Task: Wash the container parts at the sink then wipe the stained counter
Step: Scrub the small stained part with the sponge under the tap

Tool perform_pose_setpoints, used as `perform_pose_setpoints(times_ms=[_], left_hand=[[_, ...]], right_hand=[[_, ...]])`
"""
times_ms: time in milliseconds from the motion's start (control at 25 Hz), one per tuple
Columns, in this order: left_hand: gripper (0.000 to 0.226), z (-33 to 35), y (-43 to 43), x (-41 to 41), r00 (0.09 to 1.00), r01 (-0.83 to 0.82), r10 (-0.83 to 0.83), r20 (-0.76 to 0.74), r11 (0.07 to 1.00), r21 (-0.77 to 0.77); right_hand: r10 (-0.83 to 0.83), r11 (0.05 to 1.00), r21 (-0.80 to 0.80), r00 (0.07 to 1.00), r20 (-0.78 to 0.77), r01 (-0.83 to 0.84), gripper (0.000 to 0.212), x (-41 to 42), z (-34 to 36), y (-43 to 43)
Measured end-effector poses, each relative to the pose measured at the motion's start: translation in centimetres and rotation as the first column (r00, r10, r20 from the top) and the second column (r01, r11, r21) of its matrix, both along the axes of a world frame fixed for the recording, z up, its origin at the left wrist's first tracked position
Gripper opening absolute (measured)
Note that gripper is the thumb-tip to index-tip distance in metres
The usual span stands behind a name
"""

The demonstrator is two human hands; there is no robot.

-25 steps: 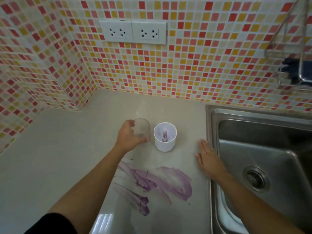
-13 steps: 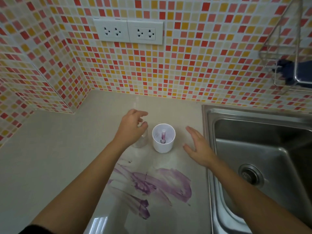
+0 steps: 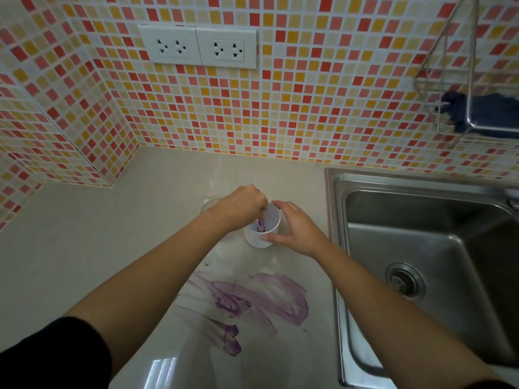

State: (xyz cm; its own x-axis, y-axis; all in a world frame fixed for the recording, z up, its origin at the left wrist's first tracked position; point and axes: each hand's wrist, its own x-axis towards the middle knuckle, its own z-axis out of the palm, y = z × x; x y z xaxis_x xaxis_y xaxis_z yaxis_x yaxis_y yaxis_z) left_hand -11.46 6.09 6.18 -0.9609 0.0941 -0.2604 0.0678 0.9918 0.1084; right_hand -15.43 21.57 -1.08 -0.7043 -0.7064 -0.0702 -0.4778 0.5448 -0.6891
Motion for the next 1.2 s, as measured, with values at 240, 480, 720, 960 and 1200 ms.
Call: perform_pose_setpoints(times_ms=[240, 480, 720, 960, 1200], left_hand=[[0.023, 2.7, 0.5, 0.2, 0.996, -0.062, 0.065, -0.059, 0.997, 0.051], [0.021, 9.3, 1.4, 2.8, 0.924, -0.038, 0.141, -0.355, 0.959, 0.282], [0.008, 8.6, 9.6, 2.5, 0.860, -0.111, 0.503, -0.090, 0.356, 0.928], [0.015, 7.1, 21.2, 0.2, 0.838, -0.206, 0.528, 0.141, 0.066, 0.976], [0.020, 7.8, 31.8, -2.2, 0.784, -0.205, 0.601, 0.152, 0.021, 0.978]], right_hand=[[-0.011, 1.000, 0.004, 1.000, 0.005, 0.011, 0.086, 0.0, 0.1, 0.0], [-0.091, 0.996, 0.003, 0.996, -0.015, 0.091, 0.109, 0.3, 2.3, 4.2], [-0.428, 0.892, -0.257, 0.879, -0.209, 0.373, 0.075, -1.0, 8.8, 18.1], [-0.611, 0.784, -0.475, 0.630, -0.479, 0.400, 0.040, -4.8, 16.4, 29.6], [-0.619, 0.762, -0.255, 0.554, -0.556, 0.595, 0.047, -14.7, 20.6, 38.0]])
